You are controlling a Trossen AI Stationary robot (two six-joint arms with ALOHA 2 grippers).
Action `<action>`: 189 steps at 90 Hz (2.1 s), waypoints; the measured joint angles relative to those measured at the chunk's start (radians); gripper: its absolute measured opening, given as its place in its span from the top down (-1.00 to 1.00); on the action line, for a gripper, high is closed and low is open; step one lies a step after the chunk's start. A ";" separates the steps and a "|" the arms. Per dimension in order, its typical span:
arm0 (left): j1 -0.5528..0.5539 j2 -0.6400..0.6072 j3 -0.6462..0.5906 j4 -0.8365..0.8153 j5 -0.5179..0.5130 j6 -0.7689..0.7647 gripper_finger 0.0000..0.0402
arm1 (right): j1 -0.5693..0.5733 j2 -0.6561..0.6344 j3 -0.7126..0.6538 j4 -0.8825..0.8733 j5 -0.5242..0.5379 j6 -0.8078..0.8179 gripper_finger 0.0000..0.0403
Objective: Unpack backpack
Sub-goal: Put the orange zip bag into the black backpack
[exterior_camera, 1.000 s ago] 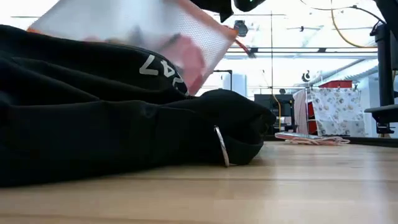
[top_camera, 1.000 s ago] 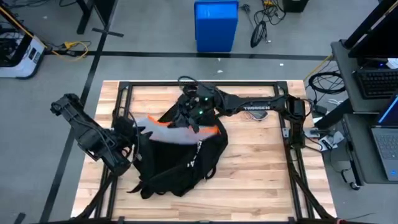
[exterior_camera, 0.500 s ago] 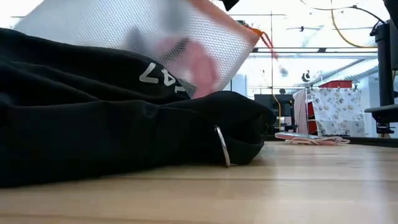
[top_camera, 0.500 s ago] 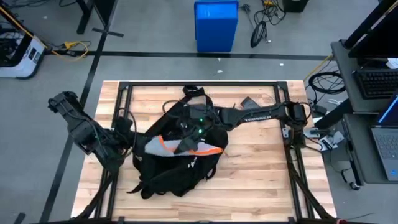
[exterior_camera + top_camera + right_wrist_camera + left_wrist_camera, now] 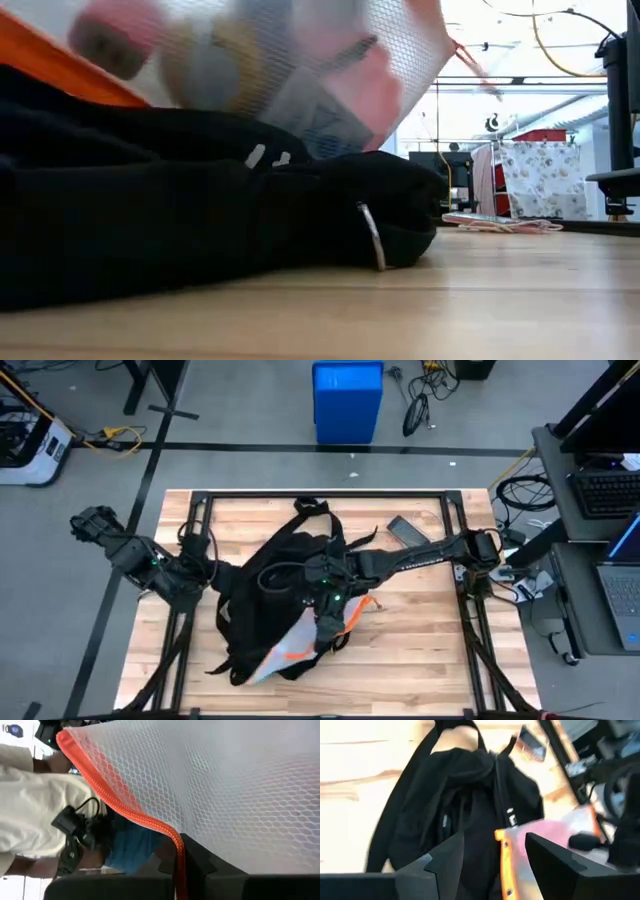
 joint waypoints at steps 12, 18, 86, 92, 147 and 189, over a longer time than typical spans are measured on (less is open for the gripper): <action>0.042 0.010 -0.002 0.000 0.100 0.121 0.00 | -0.021 -0.011 0.000 -0.002 0.037 0.024 1.00; 0.064 0.009 -0.009 -0.007 0.120 0.181 0.00 | -0.033 -0.018 0.000 0.003 0.076 0.053 1.00; 0.436 0.021 -0.241 0.247 0.256 0.730 0.00 | -0.112 -0.347 -0.002 0.012 0.674 0.075 1.00; 0.473 0.026 -0.286 0.289 0.294 0.752 0.00 | -0.112 -0.393 -0.002 0.015 0.704 0.057 1.00; 0.654 0.107 -0.608 0.662 0.549 0.913 0.04 | -0.120 -0.539 0.000 0.024 0.918 -0.046 1.00; 0.691 0.135 -0.558 0.615 0.451 1.039 0.99 | -0.115 -0.439 0.000 0.135 0.912 -0.059 1.00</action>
